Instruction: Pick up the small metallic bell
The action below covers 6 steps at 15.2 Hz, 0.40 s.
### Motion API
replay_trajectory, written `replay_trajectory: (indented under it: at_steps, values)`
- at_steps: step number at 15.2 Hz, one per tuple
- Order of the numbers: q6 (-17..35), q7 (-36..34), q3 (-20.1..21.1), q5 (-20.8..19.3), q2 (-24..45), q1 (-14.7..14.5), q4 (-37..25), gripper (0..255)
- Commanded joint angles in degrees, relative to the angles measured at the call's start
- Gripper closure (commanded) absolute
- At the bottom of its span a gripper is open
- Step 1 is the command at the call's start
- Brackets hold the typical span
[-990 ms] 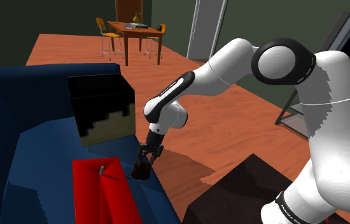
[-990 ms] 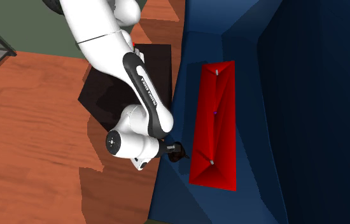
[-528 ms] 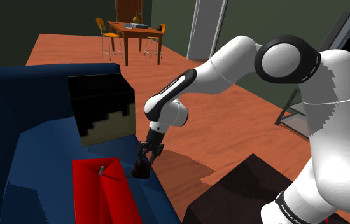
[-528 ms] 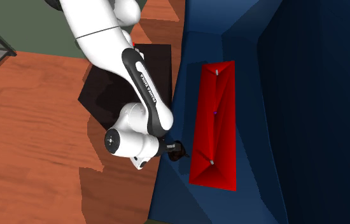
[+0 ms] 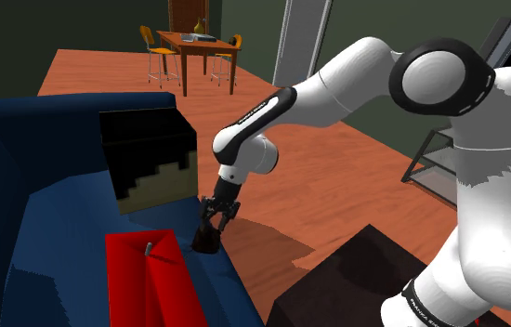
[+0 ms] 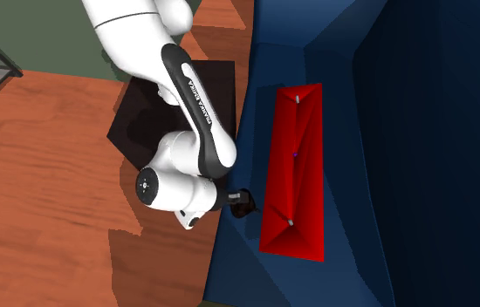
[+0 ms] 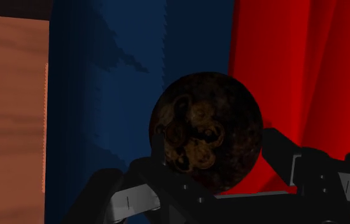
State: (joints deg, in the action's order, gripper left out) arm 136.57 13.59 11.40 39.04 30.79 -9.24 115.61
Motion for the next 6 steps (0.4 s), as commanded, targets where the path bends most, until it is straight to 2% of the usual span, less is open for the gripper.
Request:
replay_trajectory:
  at_steps: [1,6]
  values:
    - [-1.1,-0.7,-0.1,-0.3,-1.5,0.0,0.3,255]
    - [-2.5,-1.8,-0.3,-0.8,-3.5,0.0,0.7,255]
